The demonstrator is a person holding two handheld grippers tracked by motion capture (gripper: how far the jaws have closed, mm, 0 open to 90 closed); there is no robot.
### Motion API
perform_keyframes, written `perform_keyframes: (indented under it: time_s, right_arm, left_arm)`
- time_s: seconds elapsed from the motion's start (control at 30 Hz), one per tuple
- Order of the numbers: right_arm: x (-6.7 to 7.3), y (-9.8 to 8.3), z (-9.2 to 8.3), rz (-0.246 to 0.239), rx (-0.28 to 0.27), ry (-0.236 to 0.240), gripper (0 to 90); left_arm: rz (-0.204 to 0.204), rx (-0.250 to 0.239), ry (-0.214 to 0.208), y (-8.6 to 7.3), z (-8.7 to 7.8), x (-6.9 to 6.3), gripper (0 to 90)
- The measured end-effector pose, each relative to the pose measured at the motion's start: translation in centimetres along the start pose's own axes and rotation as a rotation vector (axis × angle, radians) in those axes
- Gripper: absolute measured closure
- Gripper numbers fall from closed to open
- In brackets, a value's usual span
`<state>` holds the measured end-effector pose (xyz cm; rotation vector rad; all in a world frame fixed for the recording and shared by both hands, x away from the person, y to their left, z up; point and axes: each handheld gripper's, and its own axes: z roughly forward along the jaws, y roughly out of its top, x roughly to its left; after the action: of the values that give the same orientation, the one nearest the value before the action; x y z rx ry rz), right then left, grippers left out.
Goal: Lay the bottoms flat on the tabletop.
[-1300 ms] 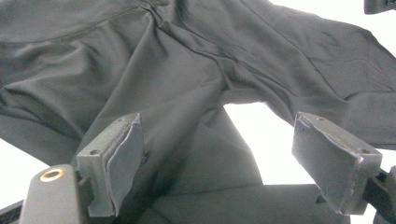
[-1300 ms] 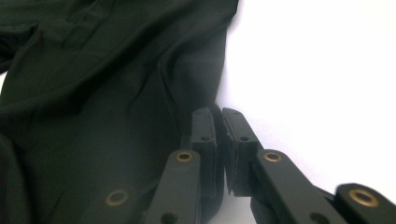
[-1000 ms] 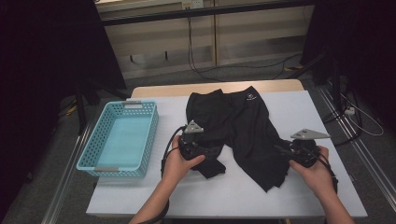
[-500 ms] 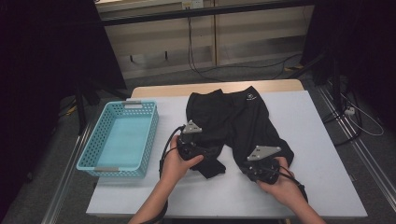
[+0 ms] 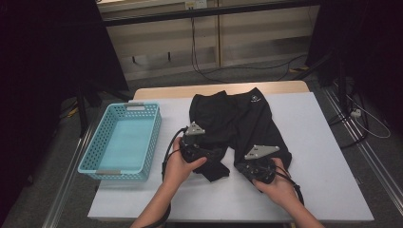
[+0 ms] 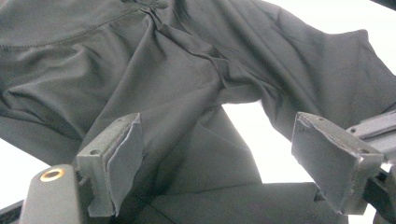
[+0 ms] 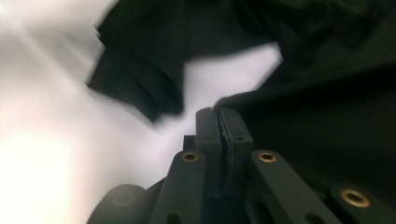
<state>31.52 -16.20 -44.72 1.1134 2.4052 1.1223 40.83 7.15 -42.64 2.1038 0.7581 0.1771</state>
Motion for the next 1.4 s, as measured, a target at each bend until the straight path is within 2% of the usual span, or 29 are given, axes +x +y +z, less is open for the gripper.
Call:
perform_keyframes:
  time_s: [0.03,0.07,0.13,0.27,0.43,0.47,0.6,0.67,0.77,0.9,1.0,1.13,1.2,1.27,1.4]
  right_arm:
    - [0.1,0.2,0.3,-0.002,-0.006,0.018,79.6]
    - [0.2,0.3,0.5,-0.003,-0.004,0.011,71.2]
    - [0.0,0.4,0.3,-0.007,-0.011,-0.038,59.9]
    - [-1.6,0.2,-1.7,0.024,-0.054,-0.095,50.4]
    - [-4.2,-1.0,-4.1,0.107,-0.085,-0.171,42.3]
    - [-4.6,-1.2,-4.5,0.129,-0.093,-0.188,40.4]
    - [-5.9,-1.8,-6.0,0.158,-0.108,-0.257,35.0]
    - [-6.2,-2.1,-6.5,0.167,-0.109,-0.283,33.7]
    - [-6.5,-3.0,-6.9,0.183,-0.088,-0.299,33.5]
    - [-6.9,-4.4,-7.6,0.192,-0.054,-0.324,37.7]
    - [-7.2,-4.9,-8.2,0.198,-0.06,-0.339,43.5]
    - [-7.3,-5.2,-8.1,0.197,-0.057,-0.333,51.0]
    - [-7.3,-5.3,-7.9,0.195,-0.044,-0.328,51.3]
    - [-7.5,-5.3,-7.7,0.189,-0.036,-0.335,50.9]
    - [-7.7,-5.3,-7.6,0.195,-0.047,-0.349,49.6]
  left_arm:
    - [0.004,0.006,-0.004,0.0,0.0,0.0,17.2]
    - [0.004,0.007,-0.006,0.0,0.0,-0.1,17.2]
    - [0.004,0.003,-0.014,-0.1,0.0,-0.2,17.2]
    - [0.009,-0.003,-0.021,0.1,-0.1,-0.4,17.1]
    - [0.014,-0.006,-0.043,0.2,0.1,-1.0,17.1]
    - [0.017,-0.013,-0.047,0.3,0.1,-1.2,17.2]
    - [0.036,-0.019,-0.084,0.5,0.5,-2.4,17.4]
    - [0.049,-0.019,-0.11,0.4,0.9,-3.2,19.0]
    - [0.07,-0.007,-0.156,0.3,1.4,-4.6,22.7]
    - [0.126,0.014,-0.21,0.1,2.1,-6.6,33.5]
    - [0.164,0.038,-0.258,-0.2,2.8,-8.2,37.8]
    - [0.21,0.077,-0.282,-0.6,3.4,-9.2,46.0]
    - [0.206,0.086,-0.294,-0.8,3.7,-9.5,50.0]
    - [0.226,0.108,-0.301,-1.1,4.0,-9.6,52.9]
    - [0.237,0.131,-0.308,-1.4,4.3,-9.8,57.4]
